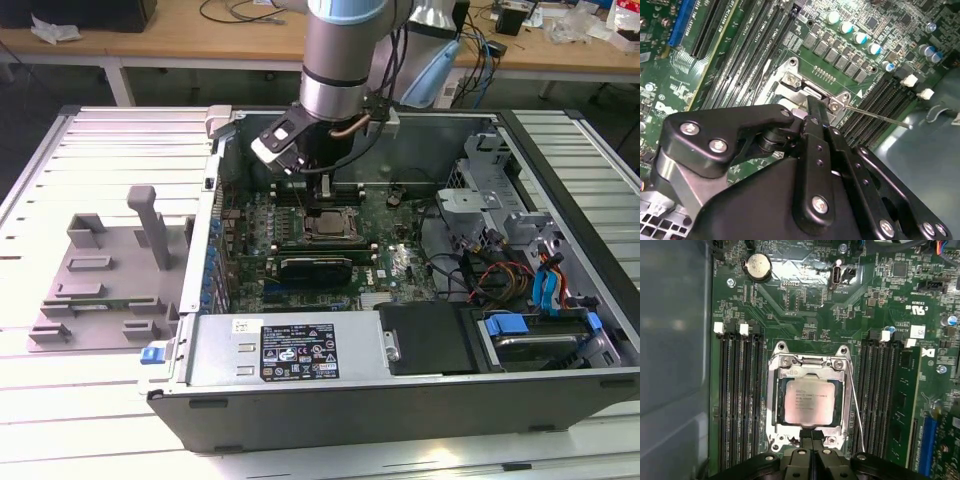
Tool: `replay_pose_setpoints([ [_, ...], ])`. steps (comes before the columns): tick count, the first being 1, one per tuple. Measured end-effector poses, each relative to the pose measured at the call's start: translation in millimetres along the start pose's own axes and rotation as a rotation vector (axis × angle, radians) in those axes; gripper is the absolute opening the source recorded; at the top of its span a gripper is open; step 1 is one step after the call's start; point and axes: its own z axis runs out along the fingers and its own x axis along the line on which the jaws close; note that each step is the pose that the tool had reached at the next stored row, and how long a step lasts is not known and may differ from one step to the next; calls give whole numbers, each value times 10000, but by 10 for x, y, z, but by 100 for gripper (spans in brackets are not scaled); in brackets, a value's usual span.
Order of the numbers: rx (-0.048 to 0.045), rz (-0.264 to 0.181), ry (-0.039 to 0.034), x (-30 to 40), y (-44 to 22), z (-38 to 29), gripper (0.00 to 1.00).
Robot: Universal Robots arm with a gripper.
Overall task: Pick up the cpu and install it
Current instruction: 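Close the cpu cover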
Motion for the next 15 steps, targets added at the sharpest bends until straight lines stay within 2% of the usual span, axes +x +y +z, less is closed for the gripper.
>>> replay_pose_setpoints([
  [4, 0, -2, 0, 2, 11, 119, 11],
  [10, 2, -1, 0, 3, 17, 155, 11],
  [11, 1, 1, -1, 1, 39, 149, 11],
  [13, 1, -2, 0, -4, 163, 138, 11],
  [14, -6, -4, 8, -5, 198, 128, 11],
  [15, 2, -2, 0, -7, 205, 106, 11],
])
